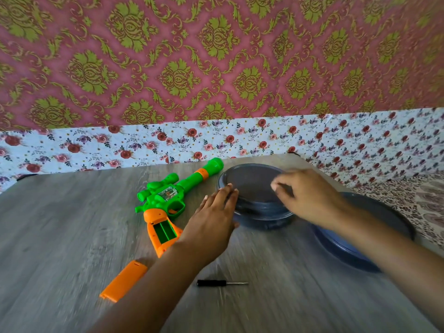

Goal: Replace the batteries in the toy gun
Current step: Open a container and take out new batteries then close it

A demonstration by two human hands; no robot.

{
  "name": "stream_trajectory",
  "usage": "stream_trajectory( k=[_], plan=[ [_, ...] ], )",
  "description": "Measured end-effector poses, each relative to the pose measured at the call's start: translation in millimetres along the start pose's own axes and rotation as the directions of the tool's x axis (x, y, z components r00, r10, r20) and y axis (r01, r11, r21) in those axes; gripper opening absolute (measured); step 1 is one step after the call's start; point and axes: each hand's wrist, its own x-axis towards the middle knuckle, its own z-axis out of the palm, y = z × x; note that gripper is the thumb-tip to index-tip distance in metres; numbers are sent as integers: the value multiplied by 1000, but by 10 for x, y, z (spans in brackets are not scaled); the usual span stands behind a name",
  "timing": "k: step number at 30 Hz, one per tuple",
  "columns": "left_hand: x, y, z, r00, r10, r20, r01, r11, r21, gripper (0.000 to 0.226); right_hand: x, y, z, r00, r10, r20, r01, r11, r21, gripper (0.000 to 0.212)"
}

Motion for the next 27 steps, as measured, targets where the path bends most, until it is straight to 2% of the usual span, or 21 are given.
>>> stream_trajectory(
  k=[2, 4, 8, 12, 17, 22, 27],
  plan=[
    [-93, 33, -61, 999, 44, 22, -45, 998, 48, 67, -268, -53, -17, 997, -69, 20, 71, 992, -101, 26],
    [-154, 111, -82, 997, 65, 42, -69, 993, 92, 68, -426, -77, 17, 995, -79, 68, 89, 982, -169, 31],
    [-33, 257, -17, 995, 55, 83, -66, 987, 144, 71, -396, -42, 23, 983, 21, 181, 17, 978, -210, 39],
    [276, 297, 77, 992, 34, 118, -53, 986, 159, 70, -115, 142, 23, 970, 134, 204, -78, 962, -261, 35],
    [772, 405, 289, 980, -77, 183, 53, 990, 133, 75, 379, 529, 144, 930, 250, 270, -209, 963, -173, 16],
    [1169, 484, 454, 960, -186, 207, 167, 980, 104, 78, 724, 823, 256, 912, 297, 281, -289, 955, -72, 35],
    [1285, 450, 474, 949, -214, 231, 191, 974, 119, 79, 780, 908, 282, 892, 315, 323, -317, 947, -48, 42]
  ],
)
